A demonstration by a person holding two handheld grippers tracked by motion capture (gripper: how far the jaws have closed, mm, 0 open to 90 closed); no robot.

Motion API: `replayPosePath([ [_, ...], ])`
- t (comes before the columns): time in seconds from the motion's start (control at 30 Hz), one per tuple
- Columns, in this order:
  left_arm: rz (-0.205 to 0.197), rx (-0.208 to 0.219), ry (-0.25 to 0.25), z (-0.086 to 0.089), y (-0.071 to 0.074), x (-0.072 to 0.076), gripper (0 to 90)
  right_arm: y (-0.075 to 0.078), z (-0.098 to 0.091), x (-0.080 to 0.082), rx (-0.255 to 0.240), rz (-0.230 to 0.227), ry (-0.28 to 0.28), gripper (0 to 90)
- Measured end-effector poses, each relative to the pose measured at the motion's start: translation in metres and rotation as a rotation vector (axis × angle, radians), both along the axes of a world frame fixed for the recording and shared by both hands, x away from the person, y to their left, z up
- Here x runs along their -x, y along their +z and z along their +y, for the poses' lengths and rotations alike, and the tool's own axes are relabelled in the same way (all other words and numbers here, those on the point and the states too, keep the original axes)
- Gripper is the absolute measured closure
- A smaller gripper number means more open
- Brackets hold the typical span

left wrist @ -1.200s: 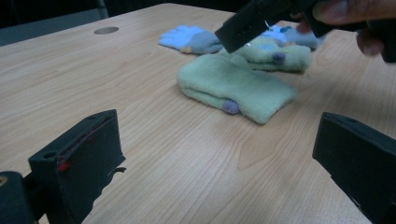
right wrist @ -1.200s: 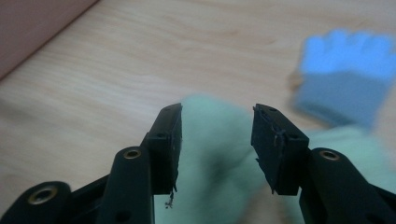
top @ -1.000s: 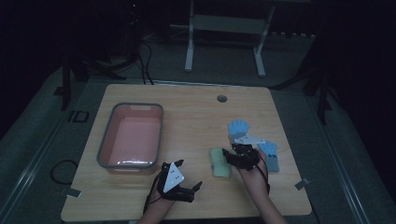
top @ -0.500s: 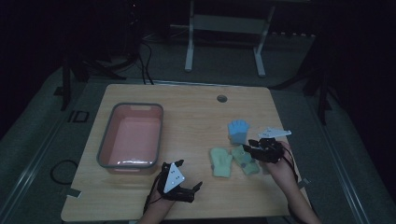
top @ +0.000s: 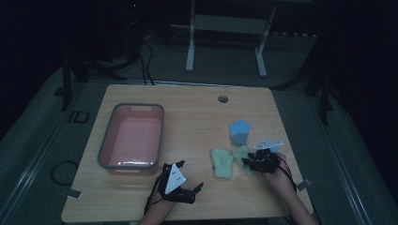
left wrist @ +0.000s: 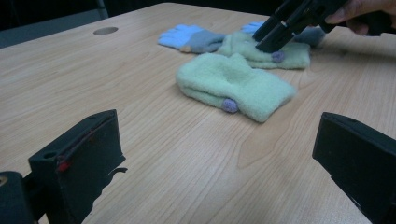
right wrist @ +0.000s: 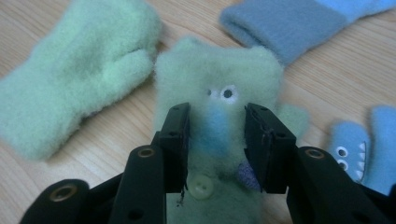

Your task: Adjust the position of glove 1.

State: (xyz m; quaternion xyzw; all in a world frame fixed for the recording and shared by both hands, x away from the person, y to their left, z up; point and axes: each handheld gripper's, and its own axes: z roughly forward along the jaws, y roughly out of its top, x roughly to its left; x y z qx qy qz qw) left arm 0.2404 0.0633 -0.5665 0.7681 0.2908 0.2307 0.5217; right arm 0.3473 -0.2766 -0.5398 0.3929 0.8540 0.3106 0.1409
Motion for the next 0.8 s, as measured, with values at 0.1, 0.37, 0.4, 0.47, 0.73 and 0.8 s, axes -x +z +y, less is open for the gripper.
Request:
replayPosePath([
  [0.1,0.002,0.001,0.0,0.0,0.0,0.0,1.6,-0.002,-0.001,0.0,-0.007,-0.008,-0.005,68.3],
  [0.37,-0.002,-0.001,0.002,0.0,0.0,0.0,1.6,0.001,0.004,0.005,-0.014,-0.021,-0.094,86.0],
  [0.4,0.0,-0.001,0.002,0.0,0.0,0.0,1.6,0.009,0.004,0.008,-0.037,-0.019,-0.136,86.4],
  [0.47,-0.001,-0.001,0.001,0.0,0.0,0.0,1.6,0.019,0.005,0.014,-0.034,-0.055,-0.181,86.5],
  [0.73,-0.004,-0.004,-0.001,0.0,0.0,0.0,1.6,0.048,0.013,0.029,-0.047,-0.118,-0.28,86.9],
  [0.8,-0.004,-0.004,-0.001,-0.001,0.0,0.001,1.6,0.048,0.012,0.031,-0.077,-0.102,-0.312,87.1],
])
